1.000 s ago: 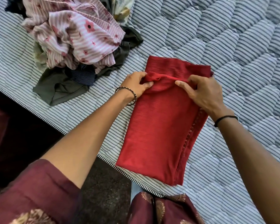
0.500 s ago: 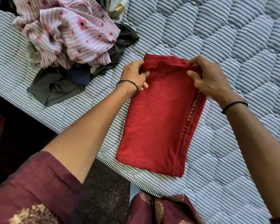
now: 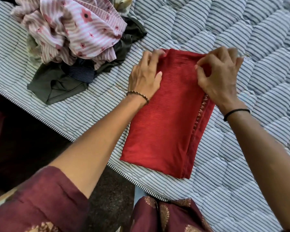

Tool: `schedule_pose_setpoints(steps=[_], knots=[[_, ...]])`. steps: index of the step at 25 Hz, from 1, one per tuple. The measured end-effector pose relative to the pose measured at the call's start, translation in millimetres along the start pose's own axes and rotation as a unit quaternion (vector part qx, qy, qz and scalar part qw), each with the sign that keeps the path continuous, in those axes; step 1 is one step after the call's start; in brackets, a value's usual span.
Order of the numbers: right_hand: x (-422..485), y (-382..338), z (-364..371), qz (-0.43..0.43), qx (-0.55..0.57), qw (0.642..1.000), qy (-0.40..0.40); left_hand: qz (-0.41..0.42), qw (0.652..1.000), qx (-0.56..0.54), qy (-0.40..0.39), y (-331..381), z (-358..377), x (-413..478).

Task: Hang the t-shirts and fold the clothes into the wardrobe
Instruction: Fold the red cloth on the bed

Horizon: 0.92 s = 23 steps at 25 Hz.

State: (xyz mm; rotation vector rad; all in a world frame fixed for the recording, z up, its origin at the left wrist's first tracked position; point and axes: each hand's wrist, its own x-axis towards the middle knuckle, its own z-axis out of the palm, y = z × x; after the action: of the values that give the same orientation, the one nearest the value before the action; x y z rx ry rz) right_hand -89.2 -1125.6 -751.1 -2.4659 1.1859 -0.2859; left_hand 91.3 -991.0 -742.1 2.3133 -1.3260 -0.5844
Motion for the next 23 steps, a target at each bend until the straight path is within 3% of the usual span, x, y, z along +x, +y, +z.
schedule_pose_setpoints(steps=[3,5,8,11,14,17,20,23], knots=[[-13.1,3.0,13.5,-0.009,-0.033,0.997,-0.068,0.104,0.968,0.165,-0.16,-5.5,13.4,-19.1],[-16.4,1.4,14.5,0.02,-0.012,0.996,-0.084,0.095,0.949,0.184,-0.237,-9.8,19.5,-24.5],[-22.4,-6.9,9.5,0.017,0.032,0.998,-0.06,0.081,0.958,0.159,-0.223,-10.8,16.6,-24.5],[-32.2,-14.5,3.1,0.008,0.038,0.999,-0.006,0.08,0.977,0.137,-0.14,-8.5,8.4,-33.6],[-49.5,-18.5,-0.7,0.051,0.066,0.995,0.047,-0.054,0.993,0.091,-0.044,-11.5,3.8,-56.8],[-76.7,-14.4,-0.7,0.097,0.05,0.993,0.035,-0.255,0.961,-0.025,-0.103,-19.8,4.2,-84.4],[-105.4,-12.0,2.4,0.171,0.039,0.984,0.029,-0.273,0.948,-0.017,-0.165,-28.1,9.8,-109.2],[-128.5,-19.1,5.3,0.27,0.1,0.958,-0.002,-0.295,0.941,-0.062,-0.152,-31.5,13.5,-115.9]])
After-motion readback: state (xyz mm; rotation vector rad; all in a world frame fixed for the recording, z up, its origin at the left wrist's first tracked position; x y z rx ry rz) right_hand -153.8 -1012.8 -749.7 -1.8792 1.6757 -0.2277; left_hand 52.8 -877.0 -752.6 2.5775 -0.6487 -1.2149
